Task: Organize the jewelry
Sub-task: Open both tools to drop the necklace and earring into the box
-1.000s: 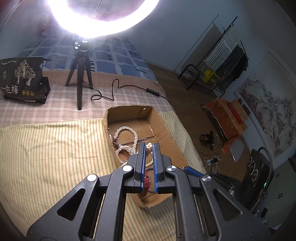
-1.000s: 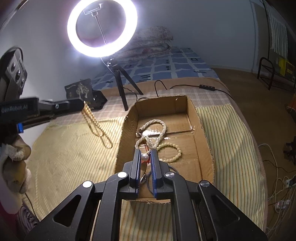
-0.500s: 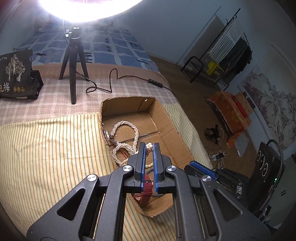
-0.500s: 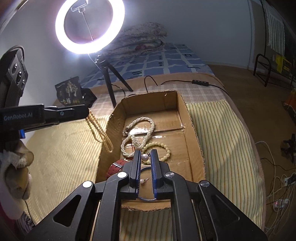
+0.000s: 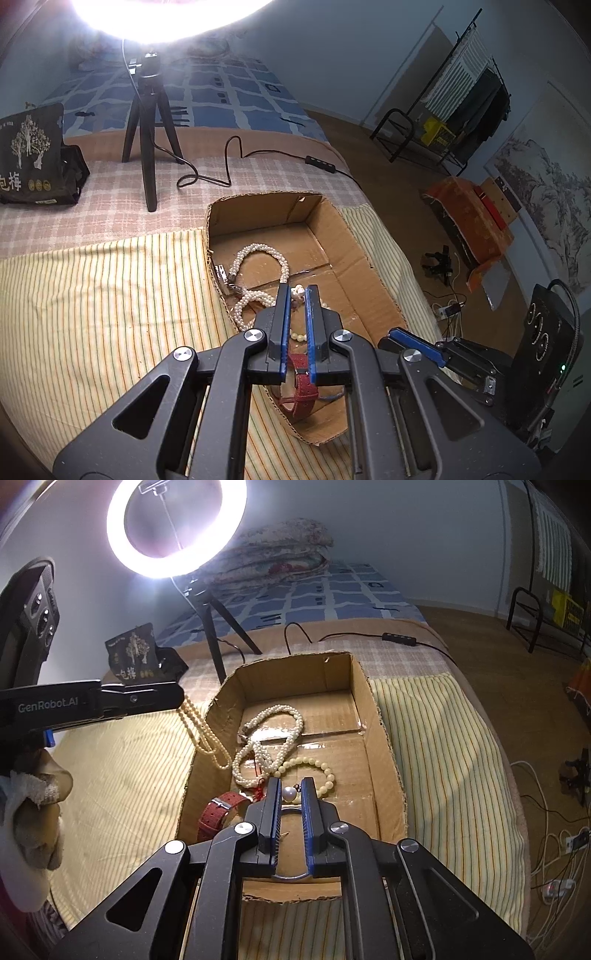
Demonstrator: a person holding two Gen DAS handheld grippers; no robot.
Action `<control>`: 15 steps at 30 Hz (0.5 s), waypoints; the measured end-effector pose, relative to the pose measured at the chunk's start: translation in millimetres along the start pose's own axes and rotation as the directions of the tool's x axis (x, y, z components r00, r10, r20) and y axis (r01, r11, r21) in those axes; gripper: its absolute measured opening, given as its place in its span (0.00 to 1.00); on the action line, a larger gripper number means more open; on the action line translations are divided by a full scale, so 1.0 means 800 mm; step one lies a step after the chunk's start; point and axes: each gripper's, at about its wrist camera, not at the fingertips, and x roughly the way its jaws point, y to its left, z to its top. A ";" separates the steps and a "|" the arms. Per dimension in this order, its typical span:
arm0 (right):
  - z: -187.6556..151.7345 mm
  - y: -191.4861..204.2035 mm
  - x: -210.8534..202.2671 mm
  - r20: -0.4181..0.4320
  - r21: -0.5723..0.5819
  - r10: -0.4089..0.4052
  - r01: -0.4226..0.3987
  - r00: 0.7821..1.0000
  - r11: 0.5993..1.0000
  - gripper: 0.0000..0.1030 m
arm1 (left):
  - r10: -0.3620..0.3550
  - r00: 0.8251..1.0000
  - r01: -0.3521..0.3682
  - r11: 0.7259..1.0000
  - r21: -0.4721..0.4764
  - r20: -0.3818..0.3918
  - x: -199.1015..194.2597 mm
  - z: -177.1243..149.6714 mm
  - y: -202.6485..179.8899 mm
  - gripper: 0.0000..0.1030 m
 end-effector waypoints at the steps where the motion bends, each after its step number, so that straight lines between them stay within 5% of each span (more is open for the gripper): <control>1: 0.000 0.002 0.000 0.000 -0.008 0.000 0.000 1.000 1.000 0.09 | 0.000 1.000 0.000 1.000 0.001 0.004 0.000 0.000 0.000 0.05; 5: 0.000 0.009 0.001 0.001 -0.034 -0.014 0.014 1.000 0.999 0.17 | 0.025 1.000 -0.025 1.000 0.013 0.004 -0.001 0.001 0.001 0.05; 7: -0.001 0.011 0.001 0.004 -0.042 -0.026 0.026 1.000 0.999 0.46 | 0.032 1.000 -0.032 0.999 0.019 0.001 0.001 0.000 0.000 0.17; 9: -0.002 0.013 -0.002 0.021 -0.051 -0.045 0.046 0.999 0.998 0.61 | 0.042 0.999 -0.042 0.999 0.027 0.011 0.001 -0.001 -0.001 0.49; 15: -0.001 0.020 -0.008 0.047 -0.076 -0.122 0.126 0.991 0.989 0.71 | 0.077 0.996 -0.079 0.996 0.038 0.046 -0.005 -0.002 -0.004 0.69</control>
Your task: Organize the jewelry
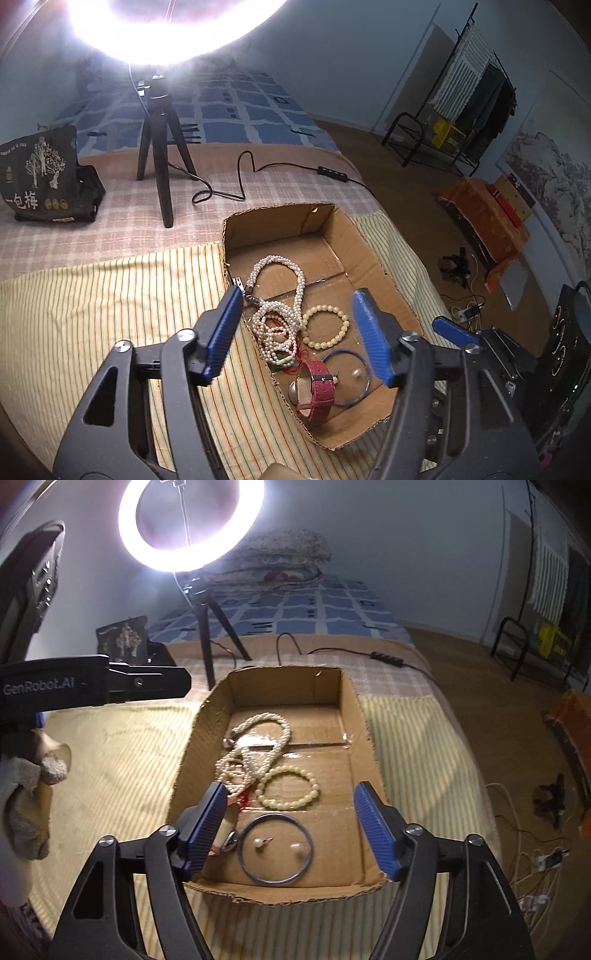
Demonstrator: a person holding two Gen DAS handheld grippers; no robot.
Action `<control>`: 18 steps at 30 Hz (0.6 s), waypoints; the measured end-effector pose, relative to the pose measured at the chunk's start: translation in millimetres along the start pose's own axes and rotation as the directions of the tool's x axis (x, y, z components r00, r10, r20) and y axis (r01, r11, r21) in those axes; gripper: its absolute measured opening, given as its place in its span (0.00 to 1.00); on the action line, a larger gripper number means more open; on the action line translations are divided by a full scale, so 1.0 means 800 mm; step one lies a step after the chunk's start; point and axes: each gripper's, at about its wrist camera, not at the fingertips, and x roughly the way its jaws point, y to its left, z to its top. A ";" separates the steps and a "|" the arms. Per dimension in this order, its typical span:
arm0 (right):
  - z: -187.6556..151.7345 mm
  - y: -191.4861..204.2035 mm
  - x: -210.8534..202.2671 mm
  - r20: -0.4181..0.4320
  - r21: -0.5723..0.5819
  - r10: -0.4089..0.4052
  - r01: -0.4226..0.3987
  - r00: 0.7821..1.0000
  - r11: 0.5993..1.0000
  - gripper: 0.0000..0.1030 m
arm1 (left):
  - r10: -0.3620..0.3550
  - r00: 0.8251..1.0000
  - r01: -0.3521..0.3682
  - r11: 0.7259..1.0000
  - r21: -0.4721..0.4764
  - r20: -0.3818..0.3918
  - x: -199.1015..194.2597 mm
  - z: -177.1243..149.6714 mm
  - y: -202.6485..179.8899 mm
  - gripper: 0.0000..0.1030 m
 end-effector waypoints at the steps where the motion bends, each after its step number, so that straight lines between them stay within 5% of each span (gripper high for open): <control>1: 0.000 0.000 0.000 0.000 0.000 -0.001 0.001 1.000 1.000 0.71 | 0.002 1.000 -0.002 1.000 -0.002 0.002 0.000 0.000 0.000 0.70; 18: 0.005 0.005 -0.017 0.014 -0.006 -0.056 0.056 0.998 0.998 0.71 | 0.021 1.000 -0.022 0.999 0.025 0.019 -0.021 -0.002 -0.003 0.71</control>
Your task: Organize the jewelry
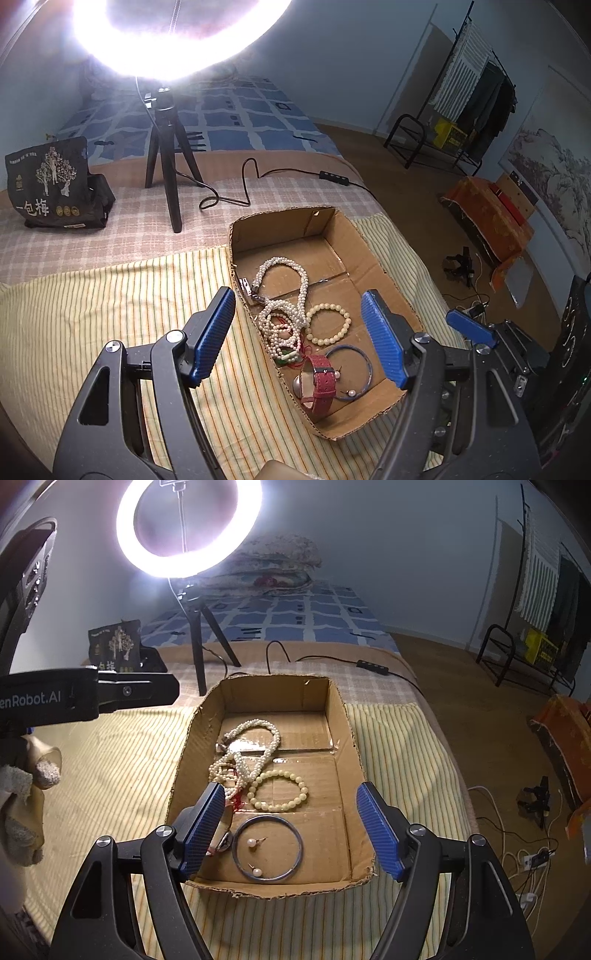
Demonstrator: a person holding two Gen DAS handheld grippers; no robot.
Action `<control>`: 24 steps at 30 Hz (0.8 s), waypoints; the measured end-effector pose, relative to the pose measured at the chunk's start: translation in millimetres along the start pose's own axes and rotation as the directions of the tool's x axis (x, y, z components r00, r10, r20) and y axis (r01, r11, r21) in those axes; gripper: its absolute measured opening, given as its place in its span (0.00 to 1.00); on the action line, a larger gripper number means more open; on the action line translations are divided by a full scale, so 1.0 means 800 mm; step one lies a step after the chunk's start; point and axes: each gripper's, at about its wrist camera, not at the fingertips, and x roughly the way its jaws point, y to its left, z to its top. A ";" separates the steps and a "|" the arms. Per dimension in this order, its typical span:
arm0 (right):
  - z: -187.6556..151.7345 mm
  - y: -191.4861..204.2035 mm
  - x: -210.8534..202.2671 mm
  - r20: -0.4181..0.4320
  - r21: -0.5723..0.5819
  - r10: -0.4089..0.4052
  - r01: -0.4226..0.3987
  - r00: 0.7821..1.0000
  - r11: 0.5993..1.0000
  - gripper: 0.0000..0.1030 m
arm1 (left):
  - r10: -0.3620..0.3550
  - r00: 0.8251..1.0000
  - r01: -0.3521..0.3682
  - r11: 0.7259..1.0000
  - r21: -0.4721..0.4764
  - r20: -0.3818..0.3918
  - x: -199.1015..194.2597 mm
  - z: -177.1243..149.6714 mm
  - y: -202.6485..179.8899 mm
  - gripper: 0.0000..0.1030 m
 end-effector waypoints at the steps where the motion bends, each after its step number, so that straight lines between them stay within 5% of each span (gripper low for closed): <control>1: 0.000 0.000 -0.002 0.002 0.001 -0.003 0.003 1.000 1.000 0.71 | 0.000 1.000 0.000 1.000 0.000 0.002 -0.003 0.000 0.000 0.71; 22: 0.010 0.025 -0.064 0.080 -0.027 -0.107 0.110 0.991 0.994 0.77 | 0.065 0.994 -0.072 0.995 0.068 0.088 -0.093 -0.016 0.010 0.72; 24: 0.010 0.027 -0.075 0.098 -0.019 -0.113 0.115 0.989 0.993 0.77 | 0.068 0.993 -0.075 0.995 0.071 0.100 -0.105 -0.019 0.010 0.78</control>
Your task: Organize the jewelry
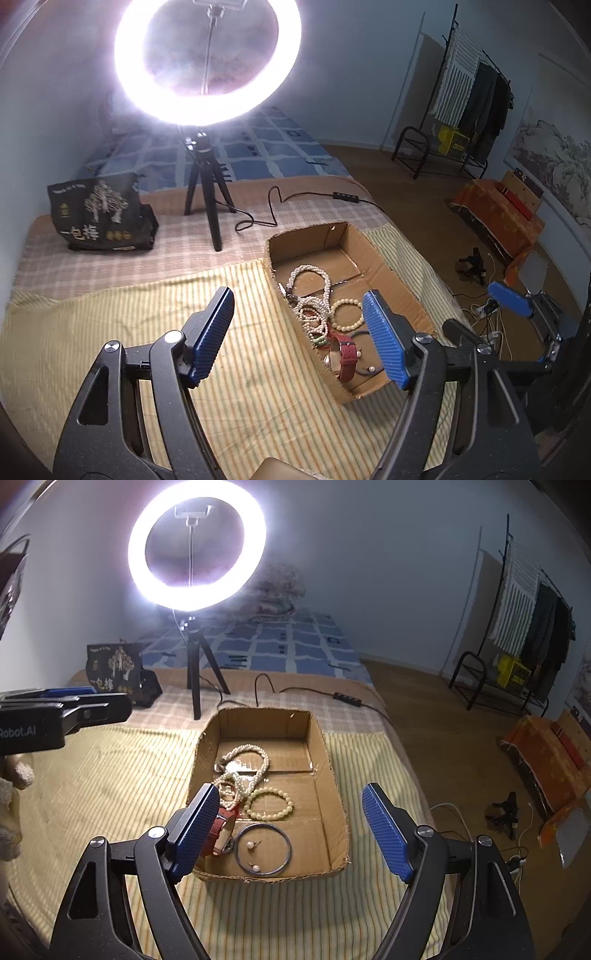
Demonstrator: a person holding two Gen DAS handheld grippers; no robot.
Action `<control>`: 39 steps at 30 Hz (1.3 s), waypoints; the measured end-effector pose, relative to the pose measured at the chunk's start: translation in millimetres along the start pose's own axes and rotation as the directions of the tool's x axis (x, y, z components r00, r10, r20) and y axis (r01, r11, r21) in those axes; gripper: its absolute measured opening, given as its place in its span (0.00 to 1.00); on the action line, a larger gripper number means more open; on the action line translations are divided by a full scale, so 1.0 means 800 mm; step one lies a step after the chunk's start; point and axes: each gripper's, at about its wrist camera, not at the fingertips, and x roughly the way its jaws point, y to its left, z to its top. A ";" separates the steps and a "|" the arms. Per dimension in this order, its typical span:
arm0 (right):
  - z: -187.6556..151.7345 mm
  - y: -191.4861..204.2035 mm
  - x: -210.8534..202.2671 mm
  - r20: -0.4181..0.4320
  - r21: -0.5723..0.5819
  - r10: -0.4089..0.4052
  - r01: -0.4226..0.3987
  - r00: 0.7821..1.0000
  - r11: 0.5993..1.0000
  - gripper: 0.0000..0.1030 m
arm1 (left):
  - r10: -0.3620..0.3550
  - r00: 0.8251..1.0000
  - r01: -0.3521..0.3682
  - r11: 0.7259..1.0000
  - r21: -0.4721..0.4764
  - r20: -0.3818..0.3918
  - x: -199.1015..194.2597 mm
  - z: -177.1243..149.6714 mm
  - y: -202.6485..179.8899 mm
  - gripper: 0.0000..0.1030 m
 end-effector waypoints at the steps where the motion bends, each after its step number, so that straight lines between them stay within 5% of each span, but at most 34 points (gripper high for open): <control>1: 0.000 0.000 -0.004 0.006 0.004 -0.001 0.001 1.000 1.000 0.77 | 0.000 1.000 0.000 1.000 0.001 0.010 -0.008 -0.002 0.001 0.81; 7: 0.001 0.003 -0.036 0.050 0.024 -0.020 0.018 0.999 1.000 0.77 | 0.060 0.996 -0.063 0.997 0.049 0.070 -0.052 -0.017 -0.004 0.82; 11: 0.001 0.008 -0.054 0.085 0.018 -0.035 0.033 0.996 0.999 0.77 | 0.074 0.990 -0.084 0.993 0.077 0.119 -0.081 -0.033 -0.004 0.96; 15: 0.002 0.014 -0.066 0.112 0.018 -0.040 0.038 0.993 0.999 0.77 | 0.074 0.987 -0.088 0.992 0.093 0.144 -0.102 -0.046 -0.002 0.97; 27: -0.009 0.030 -0.098 0.202 0.019 -0.064 0.062 0.977 0.998 0.83 | 0.082 0.987 -0.094 0.992 0.086 0.135 -0.125 -0.070 0.000 0.97; 39: -0.010 0.030 -0.092 0.195 0.017 -0.055 0.053 0.979 0.998 0.83 | 0.118 0.986 -0.132 0.984 0.122 0.117 -0.125 -0.081 -0.011 1.00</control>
